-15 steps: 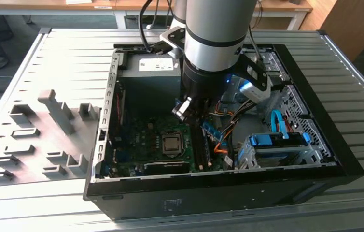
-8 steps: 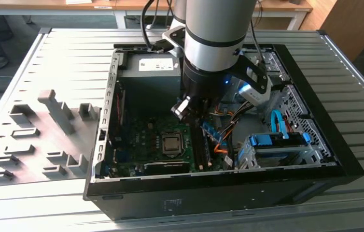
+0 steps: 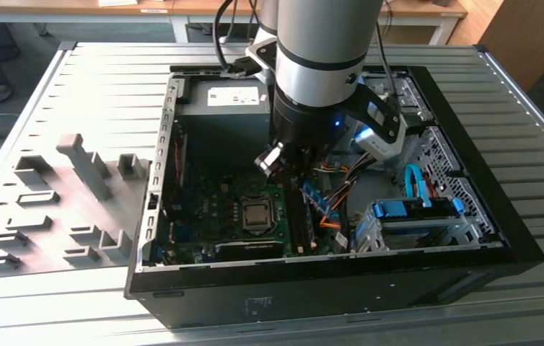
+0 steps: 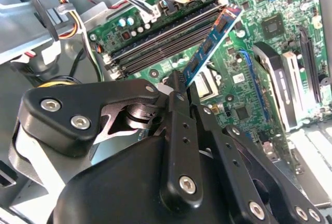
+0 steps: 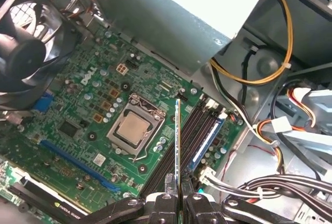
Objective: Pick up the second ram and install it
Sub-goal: 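Insert the second ram into the second slot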
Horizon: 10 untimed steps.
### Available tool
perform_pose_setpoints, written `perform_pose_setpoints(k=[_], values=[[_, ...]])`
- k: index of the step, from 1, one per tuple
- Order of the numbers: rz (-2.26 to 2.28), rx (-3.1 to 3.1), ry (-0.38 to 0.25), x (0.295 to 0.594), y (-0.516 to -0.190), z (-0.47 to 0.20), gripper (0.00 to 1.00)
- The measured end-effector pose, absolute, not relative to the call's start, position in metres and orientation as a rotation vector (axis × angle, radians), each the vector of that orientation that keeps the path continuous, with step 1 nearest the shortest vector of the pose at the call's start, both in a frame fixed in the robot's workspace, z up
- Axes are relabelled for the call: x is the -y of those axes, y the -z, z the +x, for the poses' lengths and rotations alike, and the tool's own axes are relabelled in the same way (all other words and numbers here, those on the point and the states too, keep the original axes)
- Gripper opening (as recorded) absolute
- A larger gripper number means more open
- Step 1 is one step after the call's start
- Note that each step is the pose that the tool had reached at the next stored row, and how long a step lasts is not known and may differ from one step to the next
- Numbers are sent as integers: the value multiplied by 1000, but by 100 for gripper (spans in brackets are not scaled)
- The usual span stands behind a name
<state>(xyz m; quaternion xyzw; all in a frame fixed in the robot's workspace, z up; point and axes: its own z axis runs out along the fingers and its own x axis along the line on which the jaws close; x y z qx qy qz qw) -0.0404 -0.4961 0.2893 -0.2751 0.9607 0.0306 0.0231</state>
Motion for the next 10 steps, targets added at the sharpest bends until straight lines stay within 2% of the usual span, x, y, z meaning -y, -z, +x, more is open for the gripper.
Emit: perform_pose_setpoints(k=[10], values=[[-745, -3001, -91, 496, -289, -40, 14]])
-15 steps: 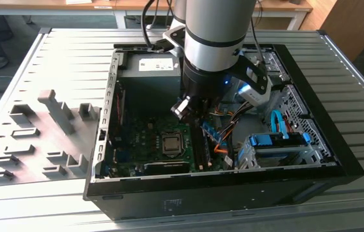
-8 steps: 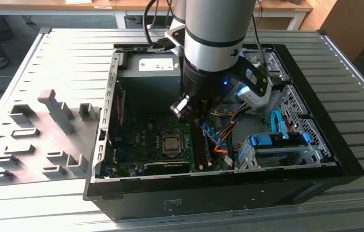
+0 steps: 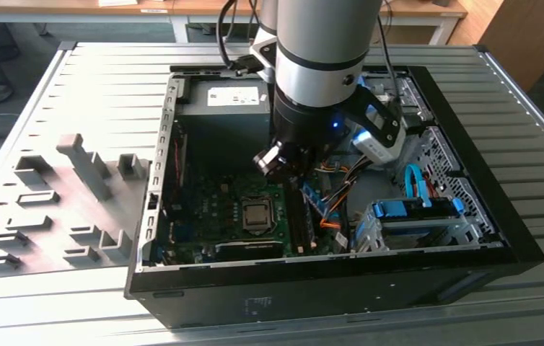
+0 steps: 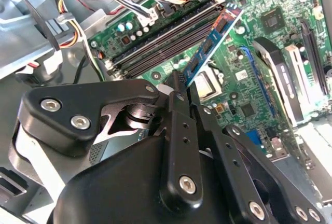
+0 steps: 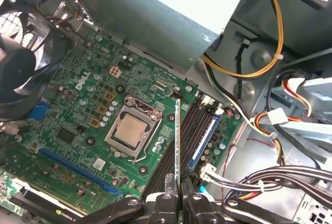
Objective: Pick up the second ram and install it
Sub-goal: 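Insert the second ram into the second slot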
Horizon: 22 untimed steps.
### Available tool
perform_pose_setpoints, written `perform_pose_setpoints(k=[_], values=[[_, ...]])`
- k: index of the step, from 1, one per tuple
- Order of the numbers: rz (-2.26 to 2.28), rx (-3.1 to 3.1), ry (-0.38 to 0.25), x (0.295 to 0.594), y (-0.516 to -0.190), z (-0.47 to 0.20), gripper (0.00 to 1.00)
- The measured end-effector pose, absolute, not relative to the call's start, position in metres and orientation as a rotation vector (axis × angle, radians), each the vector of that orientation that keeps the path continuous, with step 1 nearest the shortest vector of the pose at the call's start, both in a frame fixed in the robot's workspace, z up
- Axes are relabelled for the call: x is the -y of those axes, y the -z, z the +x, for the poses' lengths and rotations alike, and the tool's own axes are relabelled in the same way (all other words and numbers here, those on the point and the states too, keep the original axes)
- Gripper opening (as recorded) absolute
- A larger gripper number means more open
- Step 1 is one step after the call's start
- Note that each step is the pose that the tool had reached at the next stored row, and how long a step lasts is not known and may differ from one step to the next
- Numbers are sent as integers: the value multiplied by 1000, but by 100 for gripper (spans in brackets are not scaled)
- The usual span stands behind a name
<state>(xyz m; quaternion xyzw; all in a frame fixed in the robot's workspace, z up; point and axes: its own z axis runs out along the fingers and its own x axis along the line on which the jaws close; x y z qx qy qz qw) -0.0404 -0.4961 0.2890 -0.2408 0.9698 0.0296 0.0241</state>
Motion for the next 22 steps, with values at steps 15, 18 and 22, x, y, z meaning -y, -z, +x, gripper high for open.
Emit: perform_pose_setpoints(k=[15, 18, 22], values=[[-576, -3035, -87, 496, -289, -40, 14], [-537, -3041, -86, 496, -289, -40, 14], [-484, -3049, -84, 496, -288, -40, 14]])
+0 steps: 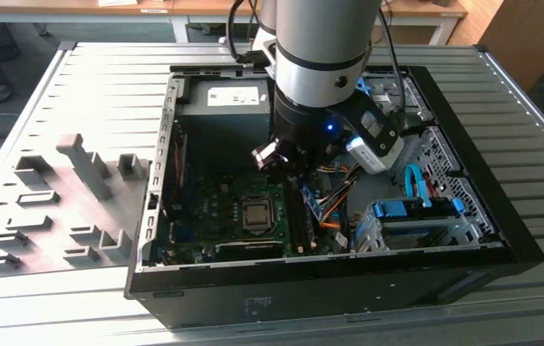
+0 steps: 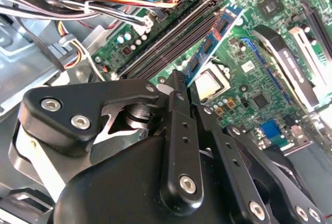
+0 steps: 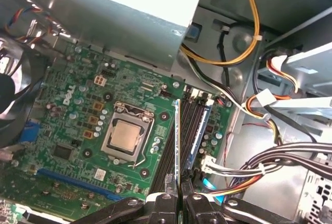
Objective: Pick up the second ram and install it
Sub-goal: 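Insert the second ram into the second slot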
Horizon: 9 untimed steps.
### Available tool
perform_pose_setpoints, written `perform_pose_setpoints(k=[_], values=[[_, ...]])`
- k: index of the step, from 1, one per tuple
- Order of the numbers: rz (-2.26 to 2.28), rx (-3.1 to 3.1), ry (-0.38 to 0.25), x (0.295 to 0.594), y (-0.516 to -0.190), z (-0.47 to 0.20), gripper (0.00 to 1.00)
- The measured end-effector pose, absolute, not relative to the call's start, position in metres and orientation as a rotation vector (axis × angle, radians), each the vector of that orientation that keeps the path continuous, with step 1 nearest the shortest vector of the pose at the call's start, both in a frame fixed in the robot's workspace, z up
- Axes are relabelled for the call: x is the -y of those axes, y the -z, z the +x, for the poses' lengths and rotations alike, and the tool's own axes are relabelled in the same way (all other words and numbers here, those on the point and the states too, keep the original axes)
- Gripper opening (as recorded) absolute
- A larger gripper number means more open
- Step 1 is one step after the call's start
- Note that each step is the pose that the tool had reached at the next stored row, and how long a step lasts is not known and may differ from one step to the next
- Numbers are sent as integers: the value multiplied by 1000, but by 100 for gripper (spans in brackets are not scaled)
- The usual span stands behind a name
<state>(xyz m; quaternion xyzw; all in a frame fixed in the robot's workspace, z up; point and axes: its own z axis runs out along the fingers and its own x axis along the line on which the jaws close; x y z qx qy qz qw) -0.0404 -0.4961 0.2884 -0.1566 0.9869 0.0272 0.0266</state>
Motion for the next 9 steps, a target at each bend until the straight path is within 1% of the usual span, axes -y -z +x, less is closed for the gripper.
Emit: perform_pose_setpoints(k=[9], values=[[-374, -3063, -81, 496, -288, -40, 14]])
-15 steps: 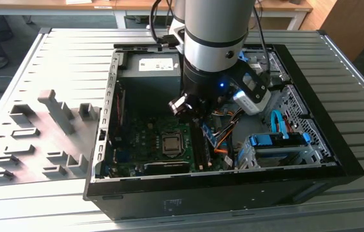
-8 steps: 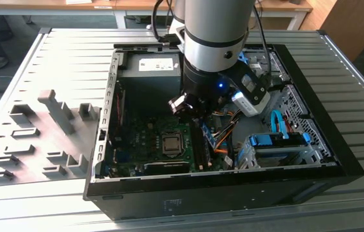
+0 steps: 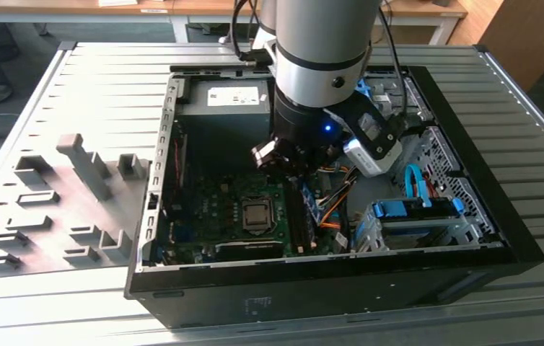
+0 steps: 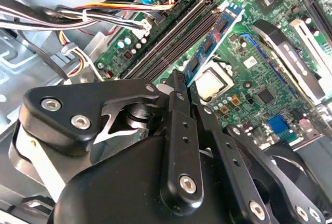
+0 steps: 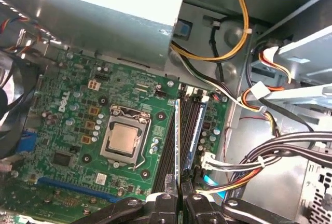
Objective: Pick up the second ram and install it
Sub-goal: 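Insert the second ram into the second slot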
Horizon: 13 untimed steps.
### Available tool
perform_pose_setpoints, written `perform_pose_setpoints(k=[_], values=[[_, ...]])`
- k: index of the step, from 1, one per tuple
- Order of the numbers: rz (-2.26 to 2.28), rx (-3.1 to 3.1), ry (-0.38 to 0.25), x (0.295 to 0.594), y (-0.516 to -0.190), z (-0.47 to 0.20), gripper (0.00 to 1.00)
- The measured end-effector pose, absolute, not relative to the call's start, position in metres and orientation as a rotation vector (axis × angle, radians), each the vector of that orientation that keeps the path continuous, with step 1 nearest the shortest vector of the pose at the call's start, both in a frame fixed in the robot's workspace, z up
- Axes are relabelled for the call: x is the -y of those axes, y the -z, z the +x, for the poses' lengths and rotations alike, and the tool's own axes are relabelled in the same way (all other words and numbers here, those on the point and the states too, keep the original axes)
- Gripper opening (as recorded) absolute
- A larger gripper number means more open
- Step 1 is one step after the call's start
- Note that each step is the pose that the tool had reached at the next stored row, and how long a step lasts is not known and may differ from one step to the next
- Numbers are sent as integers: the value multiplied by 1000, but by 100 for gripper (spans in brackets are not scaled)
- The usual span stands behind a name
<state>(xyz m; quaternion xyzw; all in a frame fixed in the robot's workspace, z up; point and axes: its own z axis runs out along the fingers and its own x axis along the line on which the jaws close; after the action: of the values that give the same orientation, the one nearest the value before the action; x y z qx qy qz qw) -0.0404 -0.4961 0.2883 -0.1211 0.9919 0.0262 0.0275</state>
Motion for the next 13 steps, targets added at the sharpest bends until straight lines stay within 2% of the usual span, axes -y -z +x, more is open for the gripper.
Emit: perform_pose_setpoints(k=[13], values=[[-229, -3075, -76, 496, -288, -40, 14]])
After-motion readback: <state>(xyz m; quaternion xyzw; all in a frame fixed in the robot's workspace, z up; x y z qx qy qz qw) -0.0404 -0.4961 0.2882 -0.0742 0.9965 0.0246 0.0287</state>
